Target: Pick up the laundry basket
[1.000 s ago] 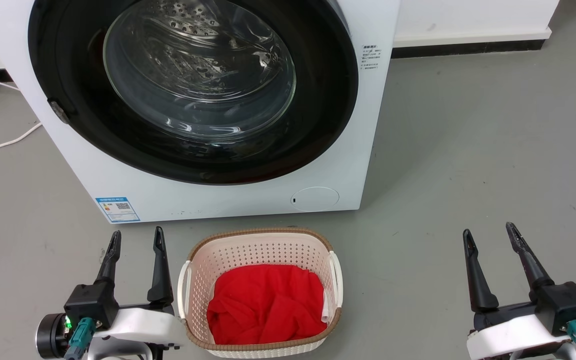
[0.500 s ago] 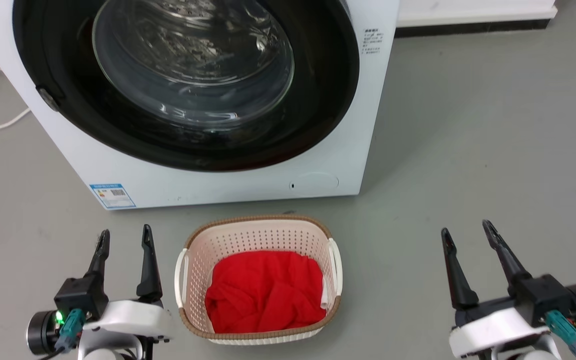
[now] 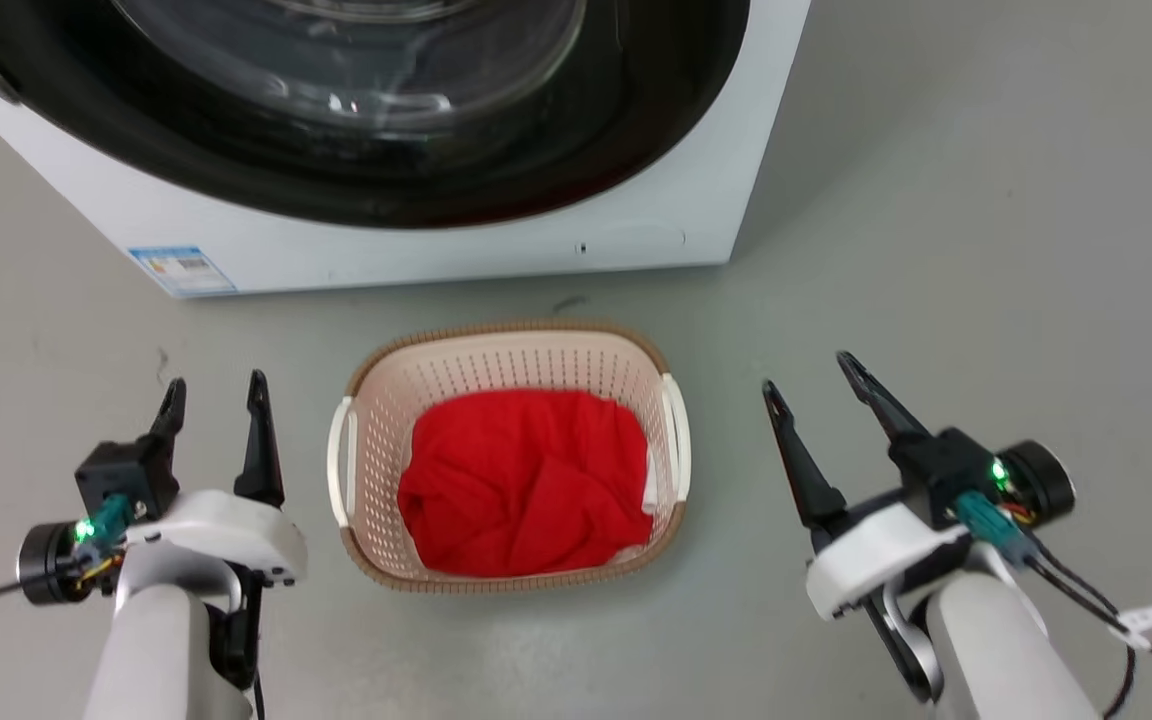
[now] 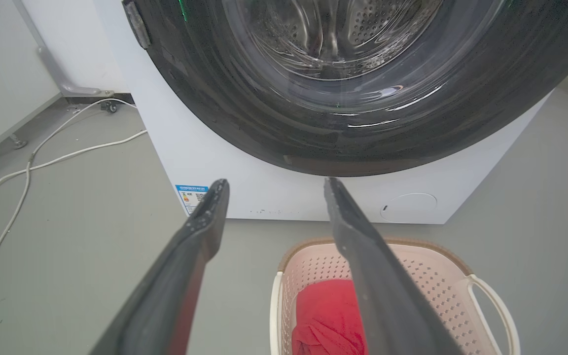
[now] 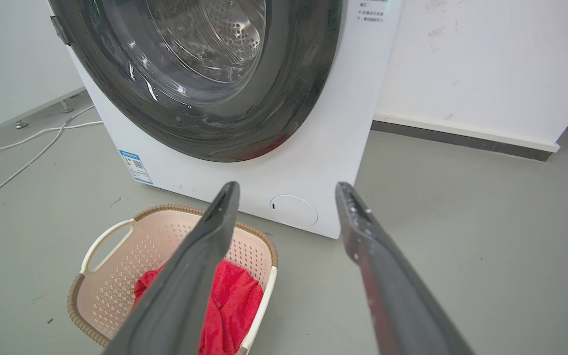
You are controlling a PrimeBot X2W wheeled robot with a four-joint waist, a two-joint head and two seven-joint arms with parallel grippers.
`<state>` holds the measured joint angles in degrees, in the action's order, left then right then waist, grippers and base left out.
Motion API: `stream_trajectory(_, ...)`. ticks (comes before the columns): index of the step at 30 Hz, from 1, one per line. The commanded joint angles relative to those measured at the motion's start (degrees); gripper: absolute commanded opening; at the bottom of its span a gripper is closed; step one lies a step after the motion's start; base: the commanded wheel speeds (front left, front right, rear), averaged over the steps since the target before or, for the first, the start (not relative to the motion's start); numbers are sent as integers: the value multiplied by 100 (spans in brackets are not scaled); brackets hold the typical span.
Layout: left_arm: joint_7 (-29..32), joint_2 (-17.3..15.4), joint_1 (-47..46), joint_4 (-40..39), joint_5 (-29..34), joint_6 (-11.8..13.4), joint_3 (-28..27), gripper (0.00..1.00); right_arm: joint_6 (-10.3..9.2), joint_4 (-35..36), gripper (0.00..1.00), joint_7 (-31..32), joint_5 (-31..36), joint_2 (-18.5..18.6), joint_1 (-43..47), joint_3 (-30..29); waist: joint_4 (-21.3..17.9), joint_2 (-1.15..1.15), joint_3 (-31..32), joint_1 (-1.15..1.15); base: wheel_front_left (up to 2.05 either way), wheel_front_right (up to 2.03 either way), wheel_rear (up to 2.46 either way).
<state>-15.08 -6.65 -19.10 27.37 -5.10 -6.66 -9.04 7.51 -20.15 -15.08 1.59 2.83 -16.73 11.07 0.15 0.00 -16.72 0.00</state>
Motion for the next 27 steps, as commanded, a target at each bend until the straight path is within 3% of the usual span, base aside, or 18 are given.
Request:
stream_trajectory(1,-14,-40,-134,106,33,-32,6,100,-4,-74,100,-14,27,9,-185,44,-6,0,-348,0,0,0,0)
stream_trajectory(11,-14,-410,-1055,1137,16,-73,98,100,-4,-1074,100,-13,71,9,-1357,555,-102,0,-1348,0,0,0,0)
stream_trajectory(27,-14,-895,-2738,3215,-368,-82,1147,100,-4,-2792,100,-14,-57,8,-3127,1208,-59,0,-2841,0,0,0,0)
